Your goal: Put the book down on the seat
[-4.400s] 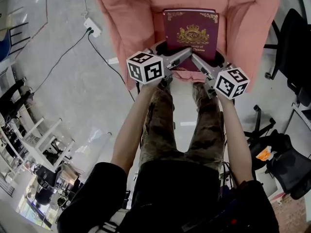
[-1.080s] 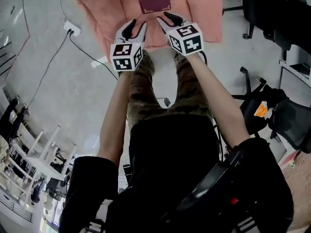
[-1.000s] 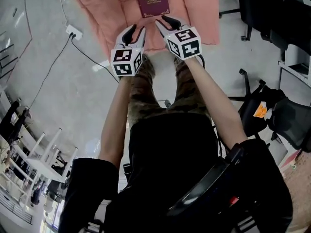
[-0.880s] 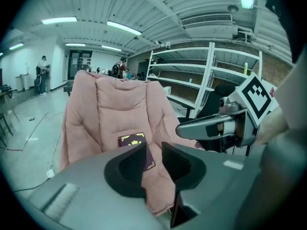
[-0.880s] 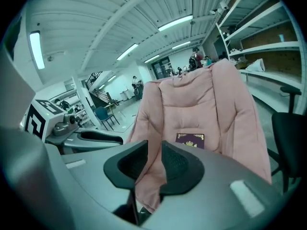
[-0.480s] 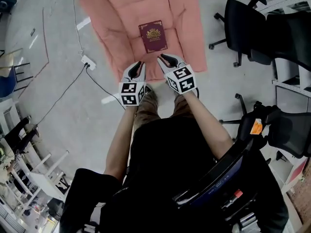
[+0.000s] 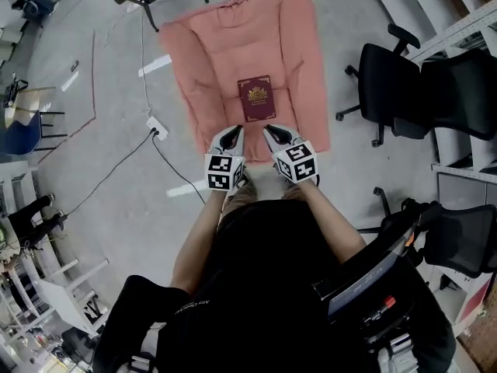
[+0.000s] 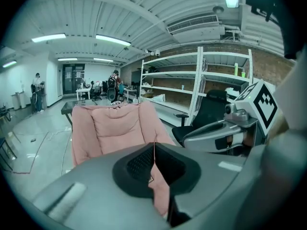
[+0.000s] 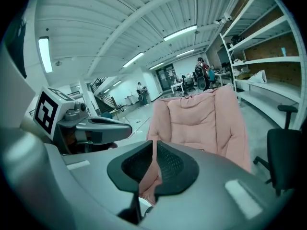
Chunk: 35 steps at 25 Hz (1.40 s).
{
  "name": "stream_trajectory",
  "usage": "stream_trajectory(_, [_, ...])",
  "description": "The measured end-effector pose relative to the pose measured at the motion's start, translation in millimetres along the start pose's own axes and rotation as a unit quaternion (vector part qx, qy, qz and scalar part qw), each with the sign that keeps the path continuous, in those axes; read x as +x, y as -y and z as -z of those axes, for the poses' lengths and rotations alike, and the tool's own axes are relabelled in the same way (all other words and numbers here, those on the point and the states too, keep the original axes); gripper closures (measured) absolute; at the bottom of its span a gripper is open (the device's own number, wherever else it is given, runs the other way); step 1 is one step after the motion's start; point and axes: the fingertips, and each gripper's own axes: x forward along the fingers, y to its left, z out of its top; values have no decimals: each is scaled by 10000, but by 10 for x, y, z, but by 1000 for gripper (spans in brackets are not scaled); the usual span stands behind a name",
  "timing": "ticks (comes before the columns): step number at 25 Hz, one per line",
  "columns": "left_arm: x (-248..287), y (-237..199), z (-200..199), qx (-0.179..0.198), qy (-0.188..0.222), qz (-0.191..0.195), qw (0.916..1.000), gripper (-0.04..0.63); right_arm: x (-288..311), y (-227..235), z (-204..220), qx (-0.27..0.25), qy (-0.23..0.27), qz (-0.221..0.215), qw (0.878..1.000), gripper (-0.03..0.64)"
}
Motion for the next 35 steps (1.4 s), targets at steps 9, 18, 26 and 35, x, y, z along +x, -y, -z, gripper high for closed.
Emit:
stream_trajectory(9, [45,-200,-265,-189,300,-252,9991,594,139,18,-260,-596,-180,65,9980,604])
stream_trajectory(18, [218,-237,-315,16,277,-358,9990,594,332,-12,-247,-1016,-489,103,9936,604])
stream_trajectory(26, [256,-388,-338,-141,355,-461,9982,594,447,37,-213,-1019,-588,112,9930,604])
stream_trajectory(35, [275,-525,-459,-177,490,-543,9972,594,543,16,-352,-1114,-510,111,9924,604])
